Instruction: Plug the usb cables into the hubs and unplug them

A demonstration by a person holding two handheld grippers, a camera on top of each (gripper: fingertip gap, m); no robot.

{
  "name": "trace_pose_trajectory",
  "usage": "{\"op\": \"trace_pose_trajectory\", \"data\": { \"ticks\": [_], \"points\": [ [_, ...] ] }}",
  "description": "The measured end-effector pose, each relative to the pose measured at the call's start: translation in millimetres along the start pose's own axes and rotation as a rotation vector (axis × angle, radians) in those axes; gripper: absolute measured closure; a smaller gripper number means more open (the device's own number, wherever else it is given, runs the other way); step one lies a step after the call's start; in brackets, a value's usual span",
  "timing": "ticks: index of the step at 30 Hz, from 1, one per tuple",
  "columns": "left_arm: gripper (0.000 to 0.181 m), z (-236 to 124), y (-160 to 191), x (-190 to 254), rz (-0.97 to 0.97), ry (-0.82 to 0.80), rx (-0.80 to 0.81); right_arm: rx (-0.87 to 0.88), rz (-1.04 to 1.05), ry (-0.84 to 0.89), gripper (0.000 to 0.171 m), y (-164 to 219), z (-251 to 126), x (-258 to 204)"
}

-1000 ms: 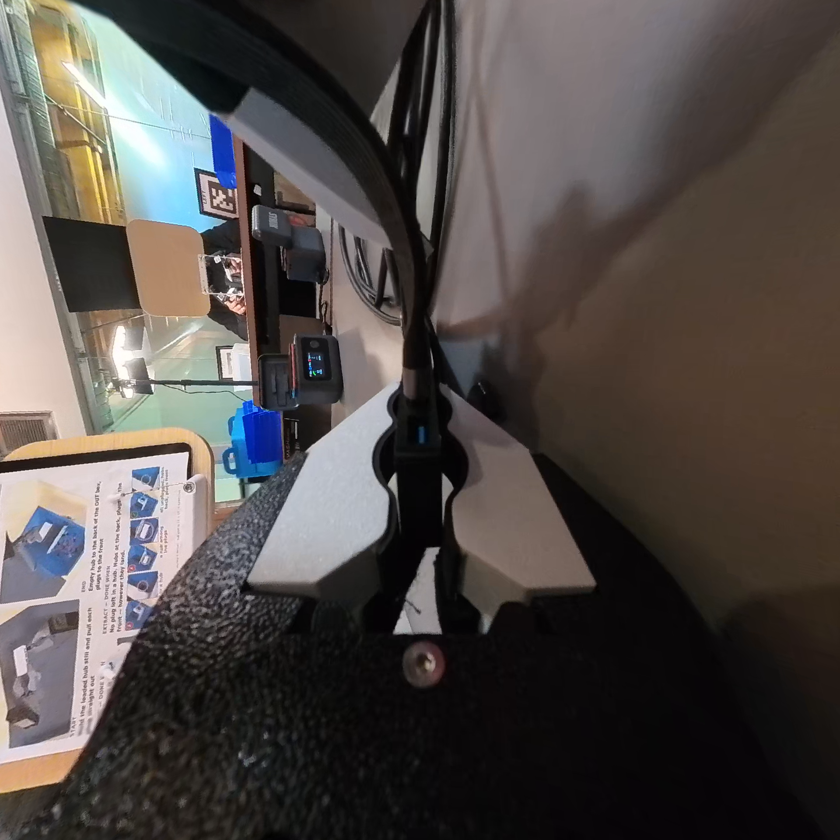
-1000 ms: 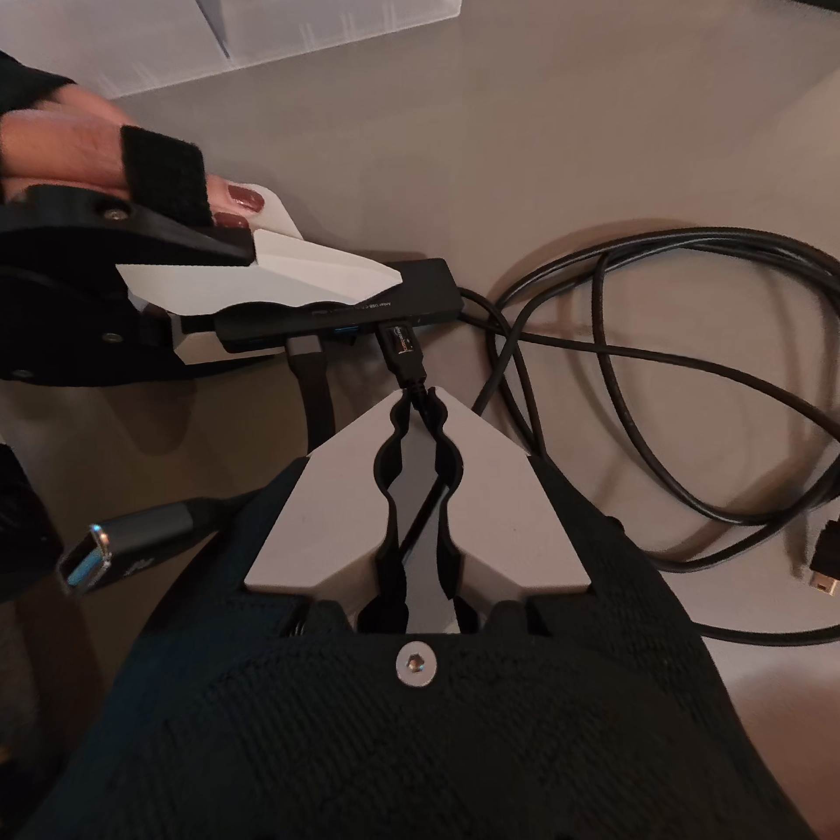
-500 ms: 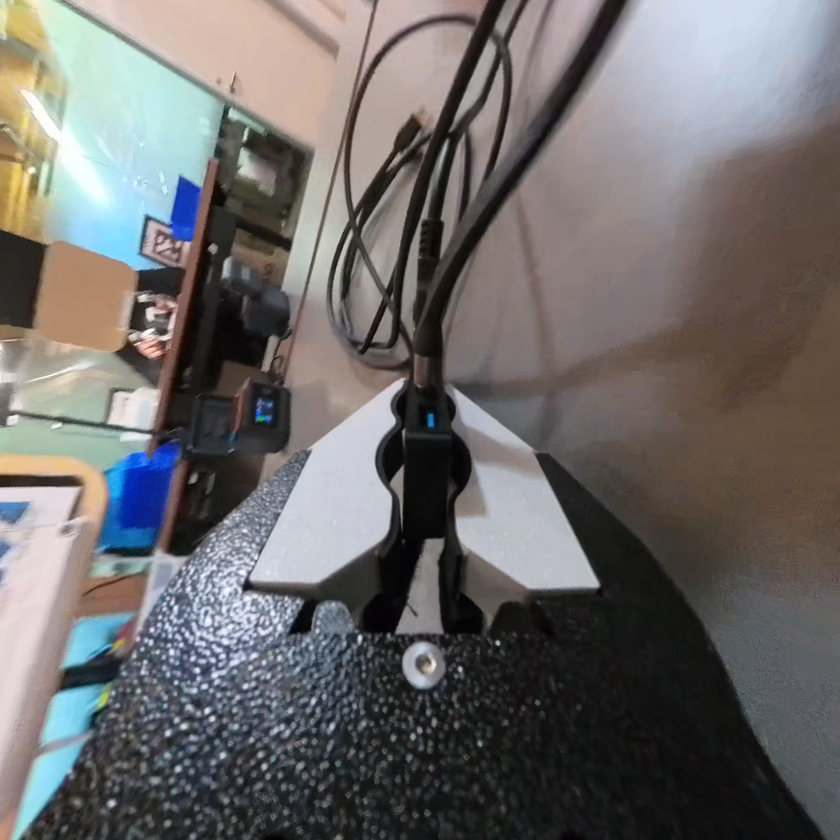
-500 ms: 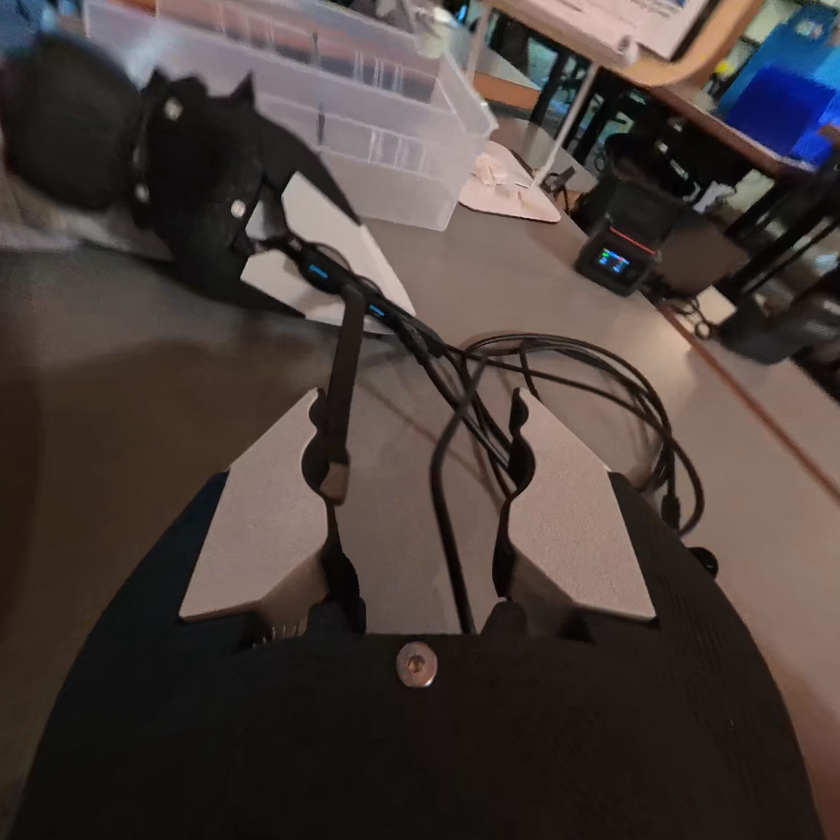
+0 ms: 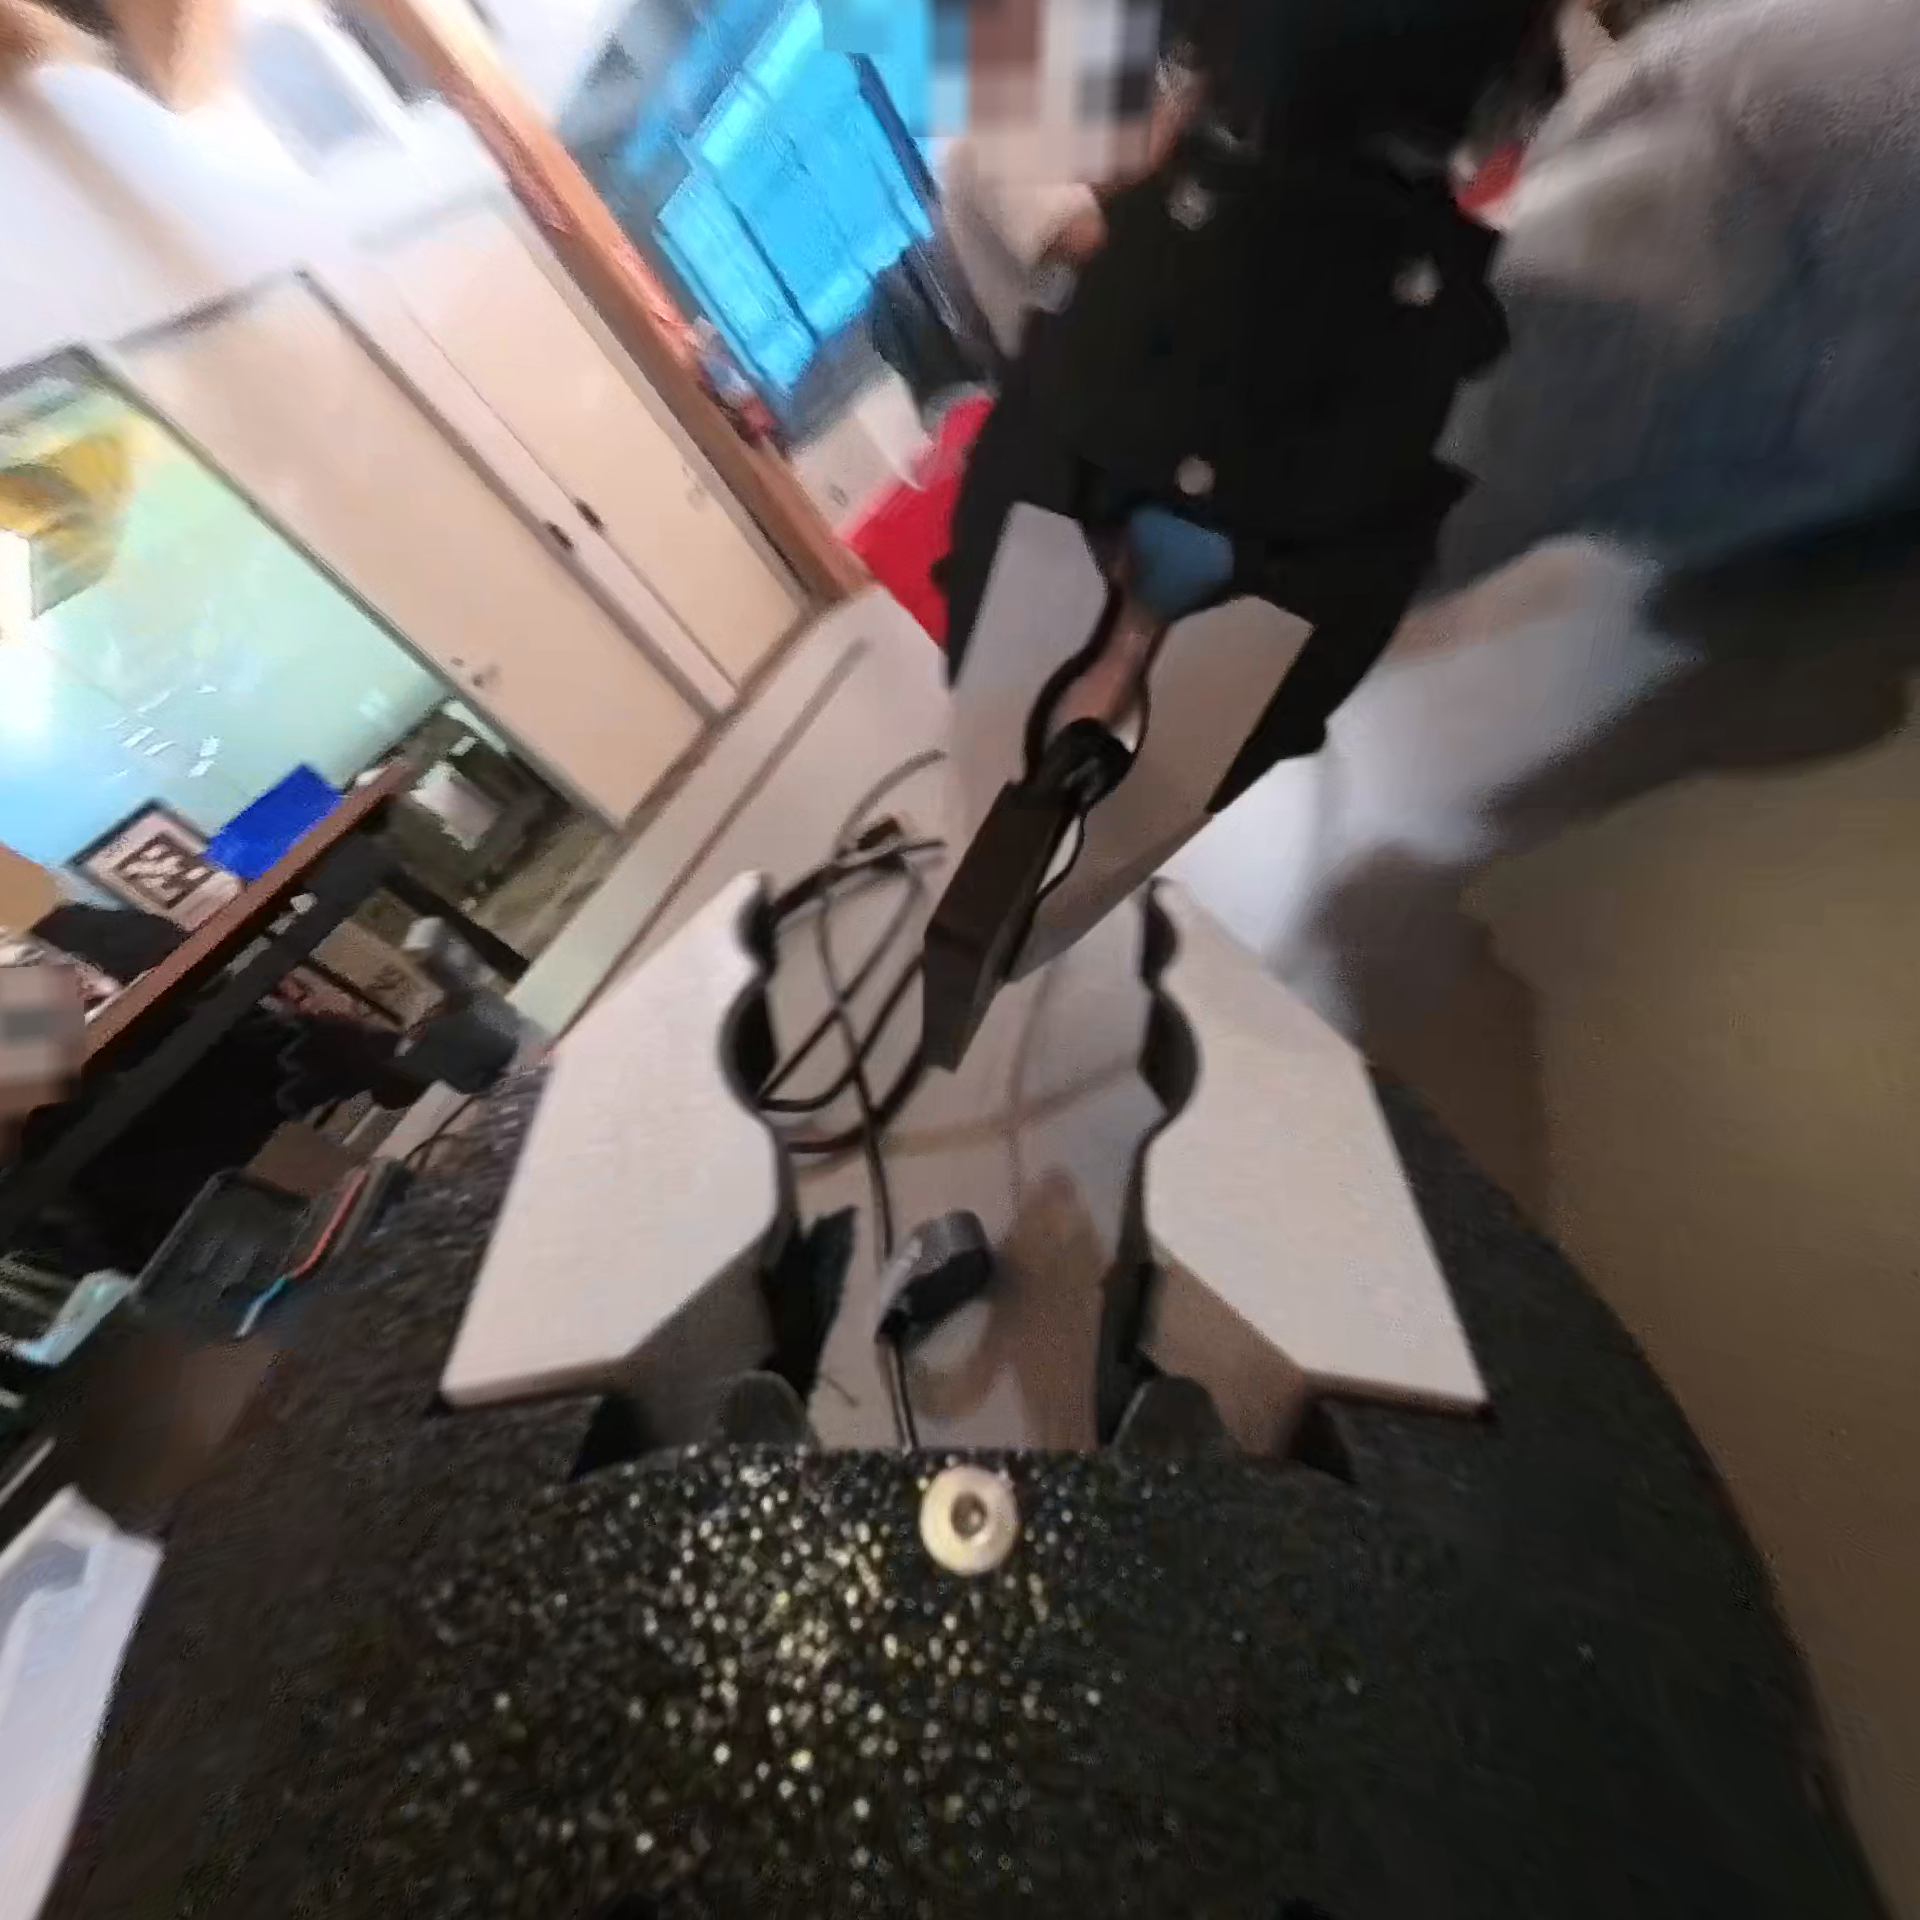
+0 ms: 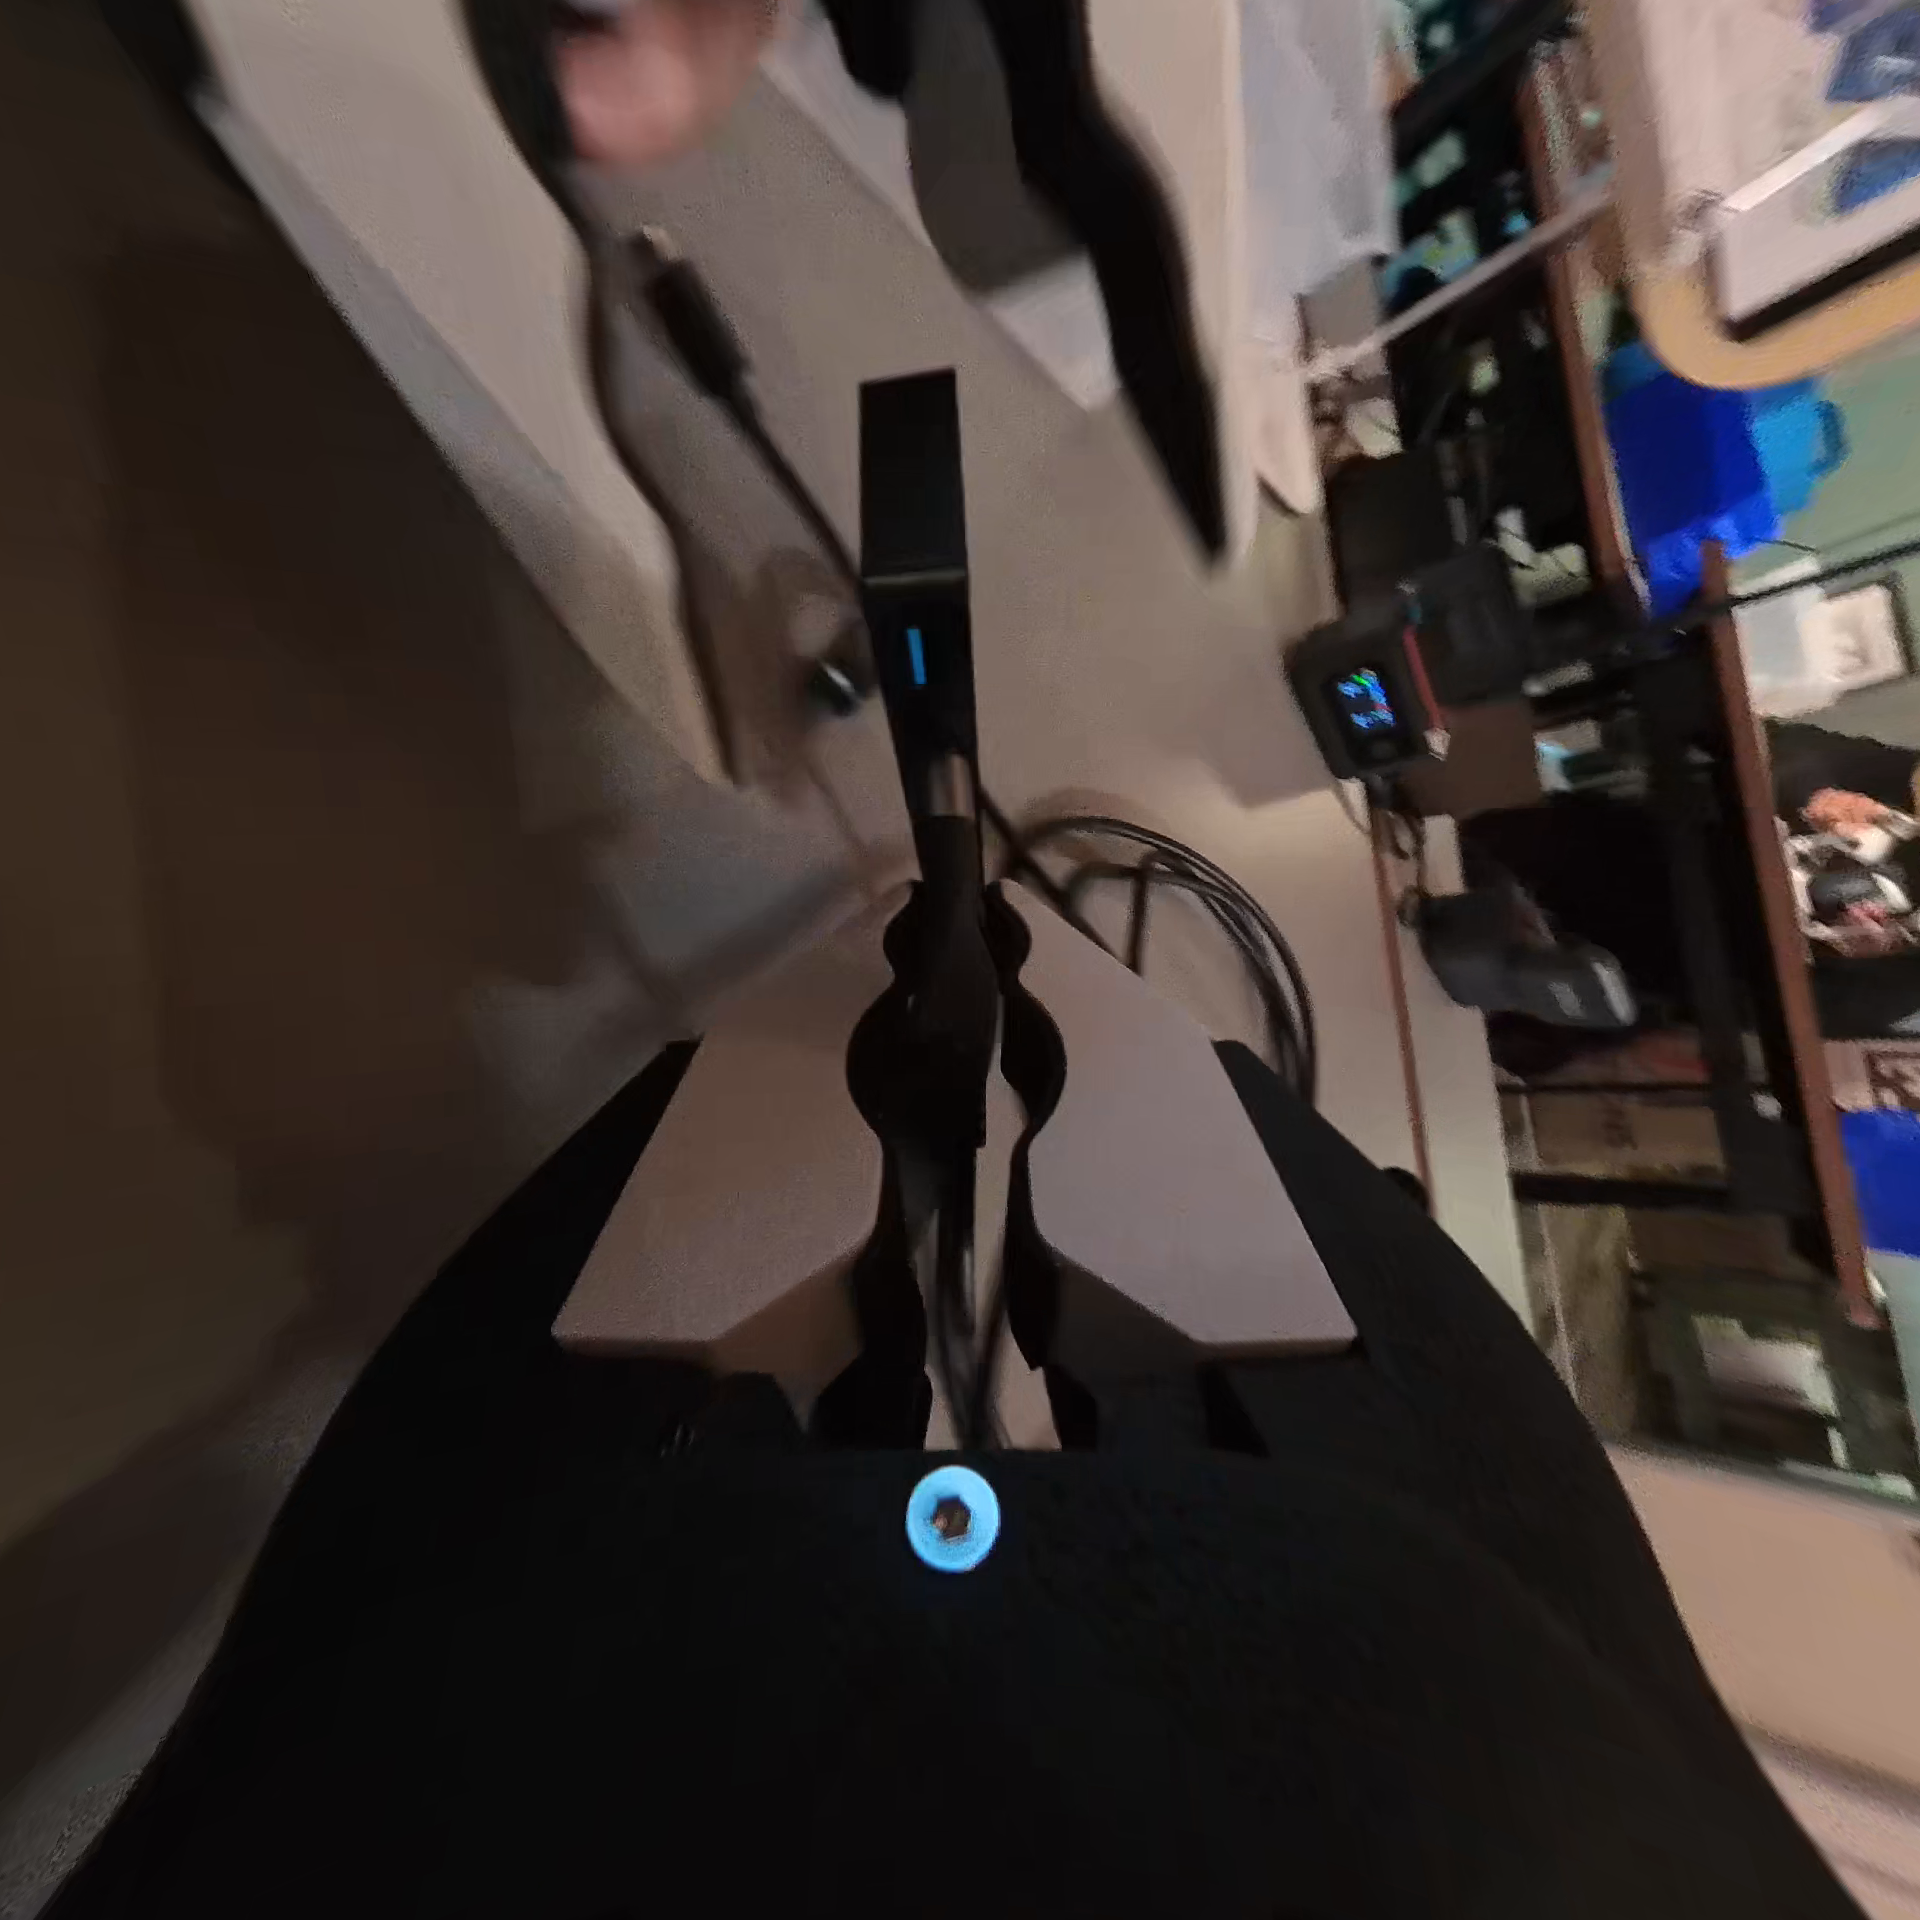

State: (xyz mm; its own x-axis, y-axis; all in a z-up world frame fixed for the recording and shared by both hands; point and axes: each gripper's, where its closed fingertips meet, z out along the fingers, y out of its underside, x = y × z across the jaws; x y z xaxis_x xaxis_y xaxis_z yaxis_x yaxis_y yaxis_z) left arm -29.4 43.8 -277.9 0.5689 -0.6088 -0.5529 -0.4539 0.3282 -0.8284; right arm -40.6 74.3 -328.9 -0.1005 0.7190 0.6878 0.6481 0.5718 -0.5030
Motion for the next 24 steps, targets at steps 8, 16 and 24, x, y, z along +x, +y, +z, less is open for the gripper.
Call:
{"op": "trace_pose_trajectory", "data": {
  "ticks": [8,16,24],
  "points": [
    [0.090,-12.8,12.1,-49.8,-0.075,-0.236,-0.048,0.116,0.121,0.311,0.162,-10.0,-96.8,146.1],
    [0.092,-4.1,29.3,-47.6,0.024,-0.253,-0.196,0.167,-0.093,0.513,0.162,-95.0,-201.6,283.0],
    [0.094,-3.0,36.9,-49.1,-0.015,-0.245,-0.232,0.013,-0.221,0.617,0.163,-131.6,-278.4,380.6]
  ]
}}
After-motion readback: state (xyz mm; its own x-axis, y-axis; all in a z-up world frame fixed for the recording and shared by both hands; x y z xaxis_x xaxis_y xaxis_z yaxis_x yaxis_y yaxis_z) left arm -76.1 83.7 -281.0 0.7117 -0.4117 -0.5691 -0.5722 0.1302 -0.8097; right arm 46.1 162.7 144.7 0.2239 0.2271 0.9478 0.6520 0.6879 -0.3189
